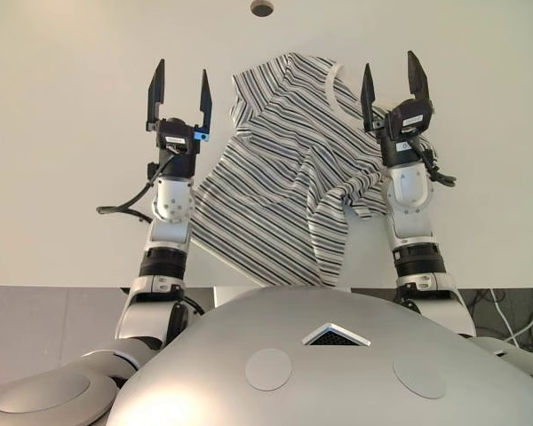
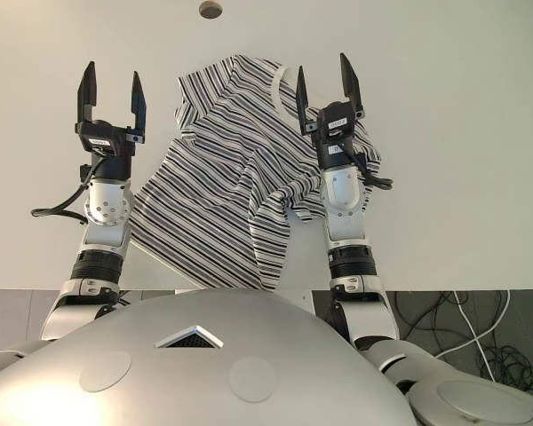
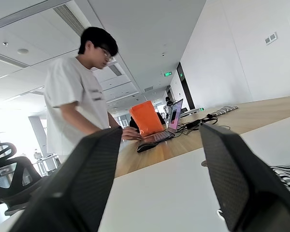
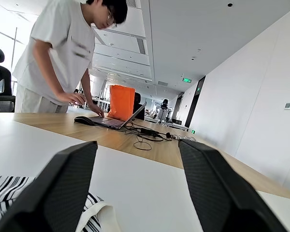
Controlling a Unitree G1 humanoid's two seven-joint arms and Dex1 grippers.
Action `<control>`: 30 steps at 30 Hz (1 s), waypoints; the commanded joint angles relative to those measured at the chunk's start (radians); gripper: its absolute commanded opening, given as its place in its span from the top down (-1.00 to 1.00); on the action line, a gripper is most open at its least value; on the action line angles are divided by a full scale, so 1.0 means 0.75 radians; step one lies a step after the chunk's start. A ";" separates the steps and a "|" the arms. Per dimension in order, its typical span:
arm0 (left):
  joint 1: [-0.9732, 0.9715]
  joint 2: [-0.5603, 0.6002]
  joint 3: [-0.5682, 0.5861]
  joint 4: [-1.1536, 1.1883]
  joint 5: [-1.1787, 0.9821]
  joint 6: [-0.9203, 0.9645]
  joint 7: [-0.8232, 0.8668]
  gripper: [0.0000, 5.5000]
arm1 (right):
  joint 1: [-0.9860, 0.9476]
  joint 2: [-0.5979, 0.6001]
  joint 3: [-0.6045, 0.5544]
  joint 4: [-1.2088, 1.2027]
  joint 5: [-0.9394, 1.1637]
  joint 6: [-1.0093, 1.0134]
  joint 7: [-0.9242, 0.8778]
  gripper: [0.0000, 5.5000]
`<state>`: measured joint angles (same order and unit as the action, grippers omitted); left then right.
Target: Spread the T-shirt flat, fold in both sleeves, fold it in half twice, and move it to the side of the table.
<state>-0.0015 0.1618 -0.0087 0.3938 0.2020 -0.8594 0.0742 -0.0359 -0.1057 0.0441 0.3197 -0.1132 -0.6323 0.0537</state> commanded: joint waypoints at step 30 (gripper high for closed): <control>-0.039 0.026 -0.058 0.040 0.062 0.036 -0.035 -0.07 | -0.005 0.002 0.022 -0.013 -0.003 0.010 0.004 -0.15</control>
<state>-0.0158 0.1712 -0.0469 0.4233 0.2404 -0.8532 0.0546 -0.0337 -0.1053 0.0591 0.3197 -0.1180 -0.6322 0.0552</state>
